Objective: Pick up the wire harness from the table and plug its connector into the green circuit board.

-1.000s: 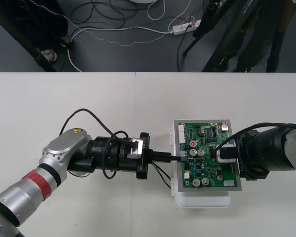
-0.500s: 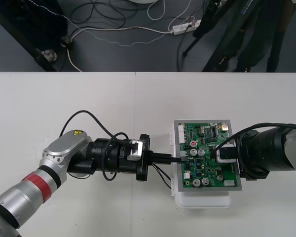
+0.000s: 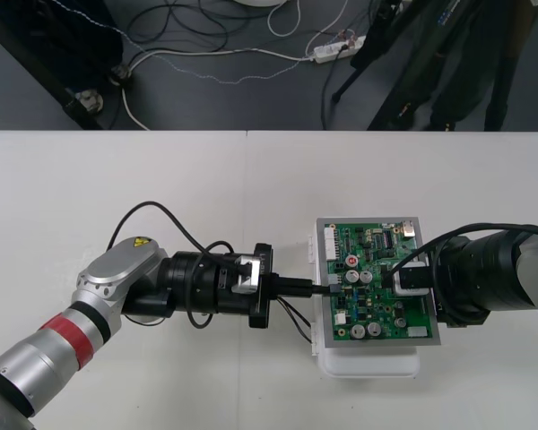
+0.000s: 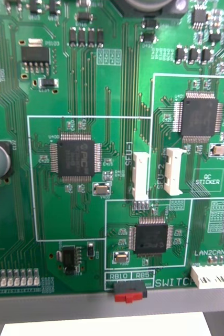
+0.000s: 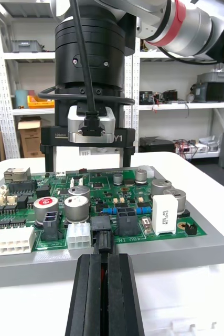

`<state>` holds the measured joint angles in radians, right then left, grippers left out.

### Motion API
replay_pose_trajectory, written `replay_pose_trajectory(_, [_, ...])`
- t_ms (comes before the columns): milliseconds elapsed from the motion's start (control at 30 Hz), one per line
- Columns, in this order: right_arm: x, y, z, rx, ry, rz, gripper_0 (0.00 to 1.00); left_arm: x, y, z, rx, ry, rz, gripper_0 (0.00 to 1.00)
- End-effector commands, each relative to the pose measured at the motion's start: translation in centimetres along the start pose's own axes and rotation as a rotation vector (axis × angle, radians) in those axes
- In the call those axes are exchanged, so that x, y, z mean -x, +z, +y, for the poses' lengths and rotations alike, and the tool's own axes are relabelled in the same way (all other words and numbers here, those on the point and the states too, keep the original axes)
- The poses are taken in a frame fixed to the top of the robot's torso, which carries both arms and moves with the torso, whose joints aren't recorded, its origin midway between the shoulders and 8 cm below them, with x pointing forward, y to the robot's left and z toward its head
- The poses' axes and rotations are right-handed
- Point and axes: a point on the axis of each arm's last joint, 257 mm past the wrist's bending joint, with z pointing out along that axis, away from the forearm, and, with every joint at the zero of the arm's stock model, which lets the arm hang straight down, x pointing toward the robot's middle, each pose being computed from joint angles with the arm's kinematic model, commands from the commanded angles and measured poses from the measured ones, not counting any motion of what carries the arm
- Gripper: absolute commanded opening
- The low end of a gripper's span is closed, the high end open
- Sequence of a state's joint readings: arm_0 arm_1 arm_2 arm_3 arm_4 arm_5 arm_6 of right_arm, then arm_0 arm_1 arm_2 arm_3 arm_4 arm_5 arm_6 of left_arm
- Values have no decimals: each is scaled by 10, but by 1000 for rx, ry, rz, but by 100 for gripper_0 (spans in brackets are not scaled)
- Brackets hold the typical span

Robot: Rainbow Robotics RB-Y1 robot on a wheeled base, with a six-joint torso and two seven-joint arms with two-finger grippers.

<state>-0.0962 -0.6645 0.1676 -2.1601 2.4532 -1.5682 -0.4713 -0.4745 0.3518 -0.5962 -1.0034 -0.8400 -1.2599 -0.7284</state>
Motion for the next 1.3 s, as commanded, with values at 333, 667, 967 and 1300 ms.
replay_pose_trajectory(333, [29, -6, -4, -14, -1, -60, 100, 16, 27, 3, 15, 111, -35, 0])
replay_pose_trajectory(667, [29, -6, -4, -14, -1, -60, 100, 17, 30, 2, 14, 112, -42, 0])
replay_pose_trajectory(967, [30, -6, -4, -14, -1, -61, 100, 21, 36, 2, 15, 112, -54, 0])
replay_pose_trajectory(1300, [30, -6, -3, -12, -2, -64, 100, 23, 44, 3, 23, 109, -65, 0])
